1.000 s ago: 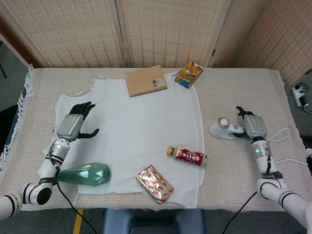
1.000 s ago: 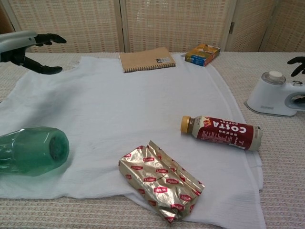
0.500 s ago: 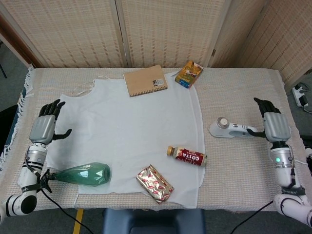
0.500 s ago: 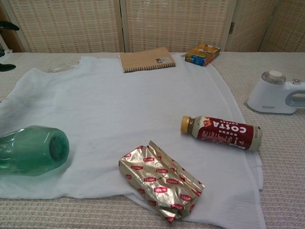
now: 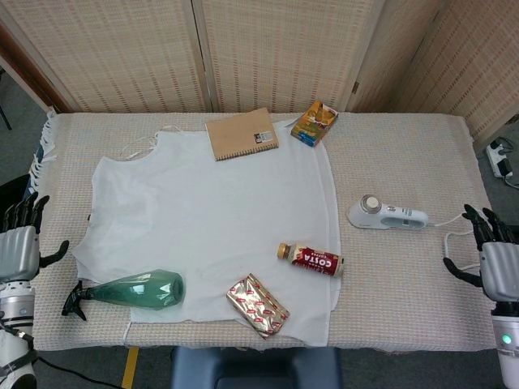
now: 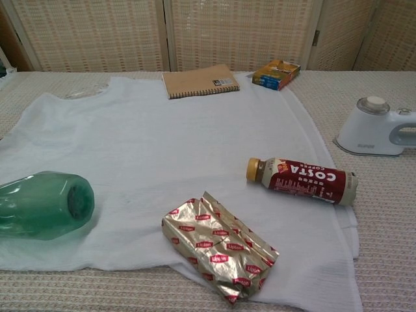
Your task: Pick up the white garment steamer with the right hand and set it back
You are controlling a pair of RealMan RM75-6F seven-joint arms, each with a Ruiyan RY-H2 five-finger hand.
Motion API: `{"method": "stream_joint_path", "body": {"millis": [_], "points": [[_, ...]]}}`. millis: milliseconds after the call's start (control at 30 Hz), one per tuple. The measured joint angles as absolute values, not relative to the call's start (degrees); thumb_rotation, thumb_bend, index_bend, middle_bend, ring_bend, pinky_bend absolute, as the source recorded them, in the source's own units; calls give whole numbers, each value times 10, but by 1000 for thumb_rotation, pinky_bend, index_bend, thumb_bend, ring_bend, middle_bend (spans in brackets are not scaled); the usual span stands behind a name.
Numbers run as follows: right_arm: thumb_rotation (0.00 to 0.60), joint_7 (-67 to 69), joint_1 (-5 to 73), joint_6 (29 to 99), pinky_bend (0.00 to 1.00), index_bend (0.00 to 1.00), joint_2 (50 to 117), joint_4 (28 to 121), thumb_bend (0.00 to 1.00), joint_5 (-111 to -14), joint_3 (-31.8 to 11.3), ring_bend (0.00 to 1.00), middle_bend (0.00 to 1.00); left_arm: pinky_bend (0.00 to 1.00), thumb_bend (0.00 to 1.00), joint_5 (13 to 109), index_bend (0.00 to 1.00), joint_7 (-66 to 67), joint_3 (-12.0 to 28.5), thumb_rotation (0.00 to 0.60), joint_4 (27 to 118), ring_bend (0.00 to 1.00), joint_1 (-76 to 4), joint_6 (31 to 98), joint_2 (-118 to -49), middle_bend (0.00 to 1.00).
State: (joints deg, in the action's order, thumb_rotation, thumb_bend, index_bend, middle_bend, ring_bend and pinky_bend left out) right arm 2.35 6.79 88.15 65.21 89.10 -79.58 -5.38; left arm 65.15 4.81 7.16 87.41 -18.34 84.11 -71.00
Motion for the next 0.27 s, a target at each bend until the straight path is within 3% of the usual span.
{"method": "stream_joint_path", "body": {"millis": [133,267], "points": [[600,20,50,882,9,0,651,908,95,-796,-37,0,16,0,255,680,151,42,48,600,900,17,-139,881,-706,72],[600,27,36,879,0,0,643,931,94,-794,-32,0,6,0,251,701,152,47,29,600,923,17,-110,898,-702,72]]}}
